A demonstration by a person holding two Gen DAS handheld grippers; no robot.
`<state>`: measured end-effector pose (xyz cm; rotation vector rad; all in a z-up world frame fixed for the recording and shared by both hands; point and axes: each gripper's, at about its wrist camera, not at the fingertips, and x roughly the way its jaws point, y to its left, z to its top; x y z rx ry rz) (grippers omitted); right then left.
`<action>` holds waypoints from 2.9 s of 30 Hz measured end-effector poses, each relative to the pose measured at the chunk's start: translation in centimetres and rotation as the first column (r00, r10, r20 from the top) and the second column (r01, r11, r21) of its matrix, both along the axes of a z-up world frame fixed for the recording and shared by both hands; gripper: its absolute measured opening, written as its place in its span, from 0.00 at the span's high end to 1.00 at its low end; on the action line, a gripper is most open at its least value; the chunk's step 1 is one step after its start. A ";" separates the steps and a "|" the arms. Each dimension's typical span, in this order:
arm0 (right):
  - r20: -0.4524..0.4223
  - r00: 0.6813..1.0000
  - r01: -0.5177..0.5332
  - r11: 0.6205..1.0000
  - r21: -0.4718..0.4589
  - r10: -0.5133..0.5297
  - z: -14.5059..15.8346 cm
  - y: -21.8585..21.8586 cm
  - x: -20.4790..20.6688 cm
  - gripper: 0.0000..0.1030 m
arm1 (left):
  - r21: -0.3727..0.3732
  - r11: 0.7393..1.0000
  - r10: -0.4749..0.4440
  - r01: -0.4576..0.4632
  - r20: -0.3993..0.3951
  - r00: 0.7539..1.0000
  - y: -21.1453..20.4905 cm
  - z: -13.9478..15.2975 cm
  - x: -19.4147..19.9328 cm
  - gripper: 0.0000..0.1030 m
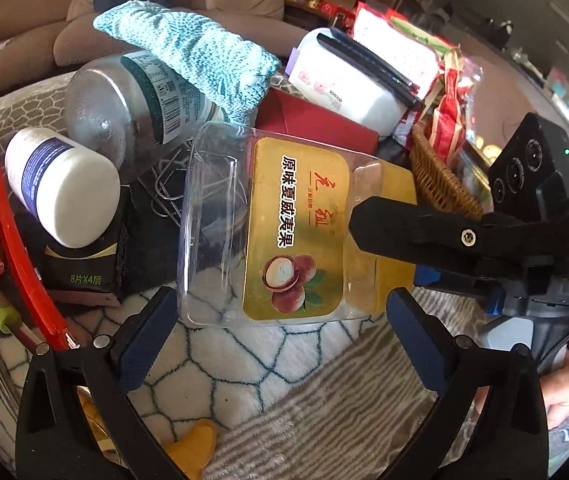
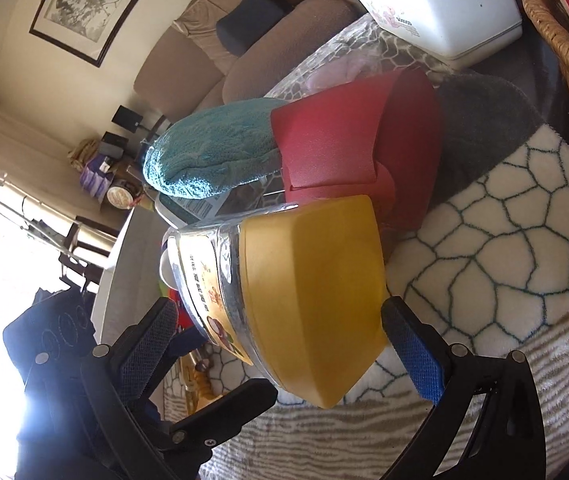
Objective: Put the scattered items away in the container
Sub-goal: 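Grasp the clear jar with yellow lid with the right gripper, then lift the clear jar with the right gripper off the table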
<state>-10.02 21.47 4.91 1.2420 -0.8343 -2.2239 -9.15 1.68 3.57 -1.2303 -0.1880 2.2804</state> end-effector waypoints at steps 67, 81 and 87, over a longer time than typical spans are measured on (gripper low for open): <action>0.158 0.979 -0.121 0.990 -0.070 0.131 -1.9 -1.6 6.2 0.01 | 0.410 0.885 0.114 -0.219 0.265 0.957 -8.7 -3.1 11.5 0.00; 0.153 0.978 -0.128 0.988 -0.085 0.140 -1.8 -1.6 6.3 0.01 | 0.546 0.787 0.075 -0.287 0.377 0.923 -6.8 -4.0 7.9 0.00; 0.160 0.976 -0.131 0.984 -0.125 0.150 -2.0 -1.7 6.1 0.05 | 0.585 0.702 0.158 -0.405 0.426 0.891 -8.0 -4.5 7.5 0.00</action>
